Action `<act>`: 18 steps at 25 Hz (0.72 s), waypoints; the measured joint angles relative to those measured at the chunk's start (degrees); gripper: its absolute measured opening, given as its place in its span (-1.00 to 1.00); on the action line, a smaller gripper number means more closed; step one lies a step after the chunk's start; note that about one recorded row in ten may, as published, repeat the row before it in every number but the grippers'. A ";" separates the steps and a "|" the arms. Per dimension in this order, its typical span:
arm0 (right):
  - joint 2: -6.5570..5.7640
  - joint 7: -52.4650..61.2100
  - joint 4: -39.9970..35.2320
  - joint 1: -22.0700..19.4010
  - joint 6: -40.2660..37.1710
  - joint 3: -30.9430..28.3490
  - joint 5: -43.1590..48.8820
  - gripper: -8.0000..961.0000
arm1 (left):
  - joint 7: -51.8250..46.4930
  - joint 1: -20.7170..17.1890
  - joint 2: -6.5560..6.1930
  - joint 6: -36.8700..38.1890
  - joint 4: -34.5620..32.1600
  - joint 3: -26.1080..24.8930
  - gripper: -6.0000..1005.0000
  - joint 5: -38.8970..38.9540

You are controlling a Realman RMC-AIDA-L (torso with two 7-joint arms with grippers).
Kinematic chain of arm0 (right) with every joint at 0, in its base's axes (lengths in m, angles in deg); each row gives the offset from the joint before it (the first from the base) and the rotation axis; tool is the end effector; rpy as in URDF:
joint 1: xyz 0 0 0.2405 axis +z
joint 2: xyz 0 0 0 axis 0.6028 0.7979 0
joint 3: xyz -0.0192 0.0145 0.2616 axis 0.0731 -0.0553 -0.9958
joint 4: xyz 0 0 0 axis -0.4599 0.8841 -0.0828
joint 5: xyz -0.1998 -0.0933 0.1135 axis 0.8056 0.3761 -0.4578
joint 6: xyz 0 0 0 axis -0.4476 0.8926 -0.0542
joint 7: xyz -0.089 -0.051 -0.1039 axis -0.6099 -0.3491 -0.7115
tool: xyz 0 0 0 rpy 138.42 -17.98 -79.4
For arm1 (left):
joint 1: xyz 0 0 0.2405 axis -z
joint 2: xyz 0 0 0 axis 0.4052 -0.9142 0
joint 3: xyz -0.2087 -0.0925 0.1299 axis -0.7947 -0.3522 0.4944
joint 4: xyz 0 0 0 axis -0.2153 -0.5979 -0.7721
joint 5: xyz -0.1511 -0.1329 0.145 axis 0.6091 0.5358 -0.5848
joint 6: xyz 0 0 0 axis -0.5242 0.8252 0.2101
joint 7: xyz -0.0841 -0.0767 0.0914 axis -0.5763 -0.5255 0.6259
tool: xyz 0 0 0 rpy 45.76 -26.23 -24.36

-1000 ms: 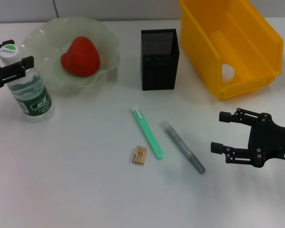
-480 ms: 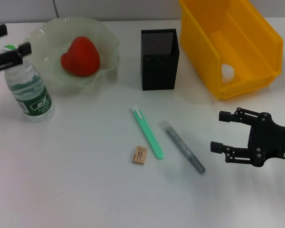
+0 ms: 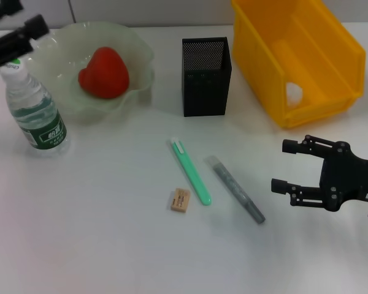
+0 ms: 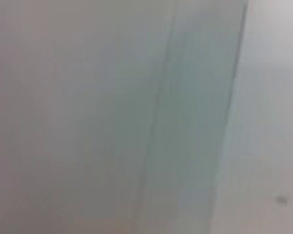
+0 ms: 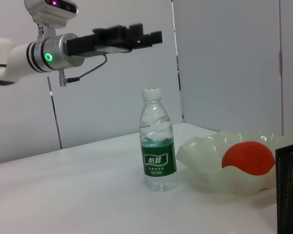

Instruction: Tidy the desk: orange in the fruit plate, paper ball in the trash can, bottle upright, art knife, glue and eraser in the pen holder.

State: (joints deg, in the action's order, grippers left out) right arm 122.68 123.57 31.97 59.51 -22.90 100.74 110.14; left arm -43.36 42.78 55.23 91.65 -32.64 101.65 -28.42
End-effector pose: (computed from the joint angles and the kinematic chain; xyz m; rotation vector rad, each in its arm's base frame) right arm 0.3375 0.2976 -0.0120 -2.6840 0.3719 0.8036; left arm -0.2976 0.3434 0.1100 -2.3043 -0.5090 -1.1135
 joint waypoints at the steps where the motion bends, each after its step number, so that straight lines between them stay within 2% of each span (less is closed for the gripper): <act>1: 0.00 0.02 -0.05 0.05 -0.09 -0.05 -0.05 0.70 | 0.09 0.26 -0.10 0.65 0.93 0.00 0.61 0.21; 5: -0.10 1.44 -0.26 0.99 -0.33 -0.15 -0.22 0.70 | 4.08 1.83 -0.43 4.61 8.37 2.00 0.61 -1.48; 8: -0.34 3.52 -0.38 2.26 -0.56 -0.15 -0.24 0.70 | 5.12 1.90 -0.36 4.81 9.18 2.40 0.61 -2.12; 10: -0.39 5.00 -0.89 3.12 -1.24 -0.15 -0.25 0.70 | 14.32 1.93 0.37 5.06 14.56 4.23 0.61 -7.91; 13: -0.43 8.50 -3.05 4.64 -2.61 -0.05 -0.27 0.70 | 17.74 1.74 0.51 4.68 16.85 4.28 0.61 -10.33; 15: -0.43 12.49 -5.43 5.79 -3.40 0.11 -0.28 0.70 | 24.69 1.54 0.41 4.15 22.59 4.36 0.61 -12.58; 18: -0.43 19.90 -9.78 8.04 -3.67 0.40 -0.24 0.70 | 27.29 1.37 0.40 3.82 24.36 4.34 0.61 -12.94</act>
State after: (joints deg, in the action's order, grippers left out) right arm 122.24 143.47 22.19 67.55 -26.57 101.14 109.90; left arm -16.07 44.15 55.63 95.47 -8.28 105.99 -41.36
